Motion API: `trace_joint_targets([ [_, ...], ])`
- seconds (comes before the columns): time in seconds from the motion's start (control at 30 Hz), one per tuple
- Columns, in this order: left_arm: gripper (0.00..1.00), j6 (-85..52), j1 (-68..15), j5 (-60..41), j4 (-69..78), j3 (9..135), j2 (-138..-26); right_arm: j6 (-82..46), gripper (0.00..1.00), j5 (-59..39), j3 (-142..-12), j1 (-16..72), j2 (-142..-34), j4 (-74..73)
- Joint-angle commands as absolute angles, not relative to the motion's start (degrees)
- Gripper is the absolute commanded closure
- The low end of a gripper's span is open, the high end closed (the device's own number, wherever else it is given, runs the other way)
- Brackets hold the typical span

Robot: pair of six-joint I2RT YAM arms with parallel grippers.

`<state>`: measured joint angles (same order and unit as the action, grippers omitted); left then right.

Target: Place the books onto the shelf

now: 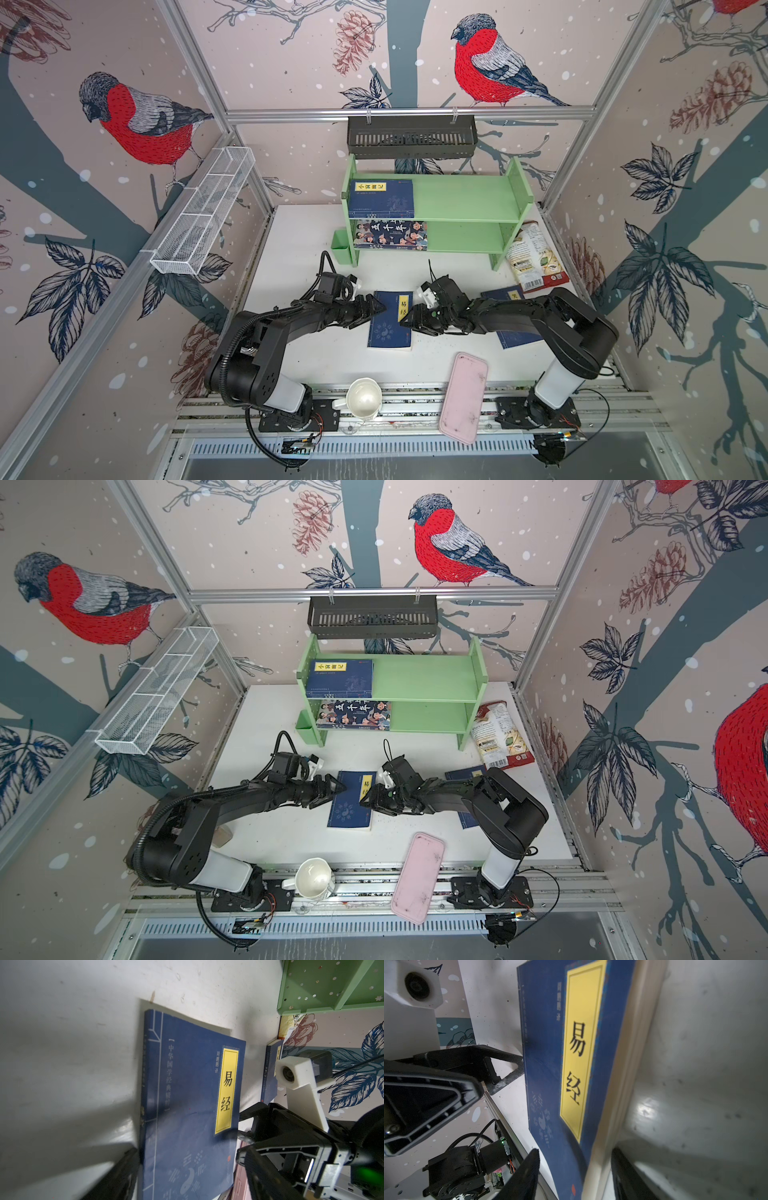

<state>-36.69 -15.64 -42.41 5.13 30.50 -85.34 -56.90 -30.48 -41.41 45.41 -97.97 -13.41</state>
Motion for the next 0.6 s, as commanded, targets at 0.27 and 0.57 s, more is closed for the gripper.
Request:
trace_joint_targets([
  [0.27, 0.19, -37.5, -15.9, -42.6, 5.2, 29.9, -84.3, -58.3, 0.65, -31.8, -42.4, 45.8, -96.9, -17.2],
  [0.57, 0.19, -37.3, -15.8, -42.4, 5.3, 29.9, -83.8, -57.3, 0.71, -30.4, -42.6, 45.8, -96.5, -13.8],
])
